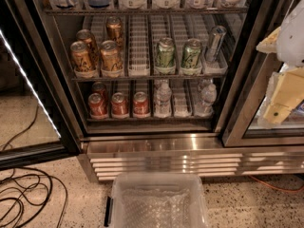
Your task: Pick redbull can from middle shelf of fridge
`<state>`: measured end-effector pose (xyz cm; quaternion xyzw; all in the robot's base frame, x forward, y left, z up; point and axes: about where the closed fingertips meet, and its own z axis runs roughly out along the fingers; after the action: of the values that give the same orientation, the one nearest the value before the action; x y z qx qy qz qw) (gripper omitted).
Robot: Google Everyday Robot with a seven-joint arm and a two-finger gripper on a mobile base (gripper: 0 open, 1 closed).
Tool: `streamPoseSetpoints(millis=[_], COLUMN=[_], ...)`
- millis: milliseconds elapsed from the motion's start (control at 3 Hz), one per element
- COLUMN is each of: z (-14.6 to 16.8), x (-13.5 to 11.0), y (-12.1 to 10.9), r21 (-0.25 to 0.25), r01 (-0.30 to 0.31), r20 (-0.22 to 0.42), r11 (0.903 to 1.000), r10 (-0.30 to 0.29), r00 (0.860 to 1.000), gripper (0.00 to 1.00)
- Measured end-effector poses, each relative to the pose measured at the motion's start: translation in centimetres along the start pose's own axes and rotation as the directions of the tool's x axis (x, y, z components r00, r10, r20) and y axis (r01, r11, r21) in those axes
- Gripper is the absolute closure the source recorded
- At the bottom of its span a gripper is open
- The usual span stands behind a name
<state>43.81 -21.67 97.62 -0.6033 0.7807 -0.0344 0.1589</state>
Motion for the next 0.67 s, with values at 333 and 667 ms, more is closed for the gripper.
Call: streamPoseSetpoints(millis=[333, 667], z=[0.0, 0.7], x=[0.0, -0.9], y=[0.0, 1.4], r21=[0.000, -0.012], r01=[0.000, 0.033], r20=[0.000, 0.038], r11=[1.0000, 0.9994], r10=[0.000, -0.033], r00=[1.000, 0.999], gripper=[0.00, 0.00])
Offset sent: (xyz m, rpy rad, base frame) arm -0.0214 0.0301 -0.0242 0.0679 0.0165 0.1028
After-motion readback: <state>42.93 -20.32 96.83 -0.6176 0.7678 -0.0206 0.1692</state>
